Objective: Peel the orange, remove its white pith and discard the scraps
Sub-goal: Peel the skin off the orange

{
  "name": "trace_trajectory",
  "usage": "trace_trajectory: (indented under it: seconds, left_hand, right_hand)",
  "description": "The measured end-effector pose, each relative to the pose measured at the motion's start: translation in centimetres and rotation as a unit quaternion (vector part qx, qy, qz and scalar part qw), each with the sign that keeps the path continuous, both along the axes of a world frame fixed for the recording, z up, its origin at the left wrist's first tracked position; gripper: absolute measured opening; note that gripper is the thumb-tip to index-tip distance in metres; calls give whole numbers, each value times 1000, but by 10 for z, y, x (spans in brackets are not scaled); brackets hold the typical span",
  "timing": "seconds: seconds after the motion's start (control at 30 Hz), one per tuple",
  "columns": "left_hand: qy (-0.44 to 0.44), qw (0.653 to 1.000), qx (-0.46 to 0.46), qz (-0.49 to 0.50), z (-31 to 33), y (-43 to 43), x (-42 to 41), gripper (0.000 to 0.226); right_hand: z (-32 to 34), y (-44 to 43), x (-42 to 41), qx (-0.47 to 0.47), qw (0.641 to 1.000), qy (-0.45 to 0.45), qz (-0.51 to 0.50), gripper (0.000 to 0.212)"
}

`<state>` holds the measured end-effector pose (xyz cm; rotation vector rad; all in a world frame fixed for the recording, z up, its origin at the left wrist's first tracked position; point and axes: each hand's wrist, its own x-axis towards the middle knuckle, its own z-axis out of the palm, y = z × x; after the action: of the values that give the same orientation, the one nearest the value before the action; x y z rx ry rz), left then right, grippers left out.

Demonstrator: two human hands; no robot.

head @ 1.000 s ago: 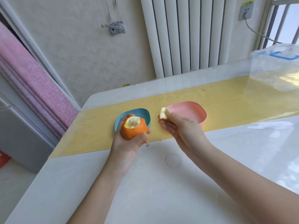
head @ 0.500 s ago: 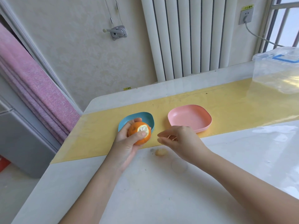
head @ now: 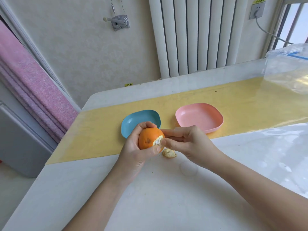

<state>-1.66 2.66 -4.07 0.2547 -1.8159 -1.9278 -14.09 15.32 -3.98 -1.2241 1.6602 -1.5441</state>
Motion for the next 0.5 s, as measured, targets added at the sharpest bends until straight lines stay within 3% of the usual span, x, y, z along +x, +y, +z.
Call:
trace_trajectory:
  seconds: [0.13, 0.37, 0.5]
  left_hand:
    - [2, 1000, -20, 8, 3, 5, 1, 49]
    - [3, 1000, -27, 12, 3, 15, -1, 46]
    - [4, 1000, -23, 9, 4, 12, 0, 44]
  right_hand:
    - [3, 3, 7, -12, 996, 85, -23, 22]
    - [4, 5, 12, -10, 974, 219, -58, 30]
    - [9, 7, 9, -8, 979, 201, -27, 24]
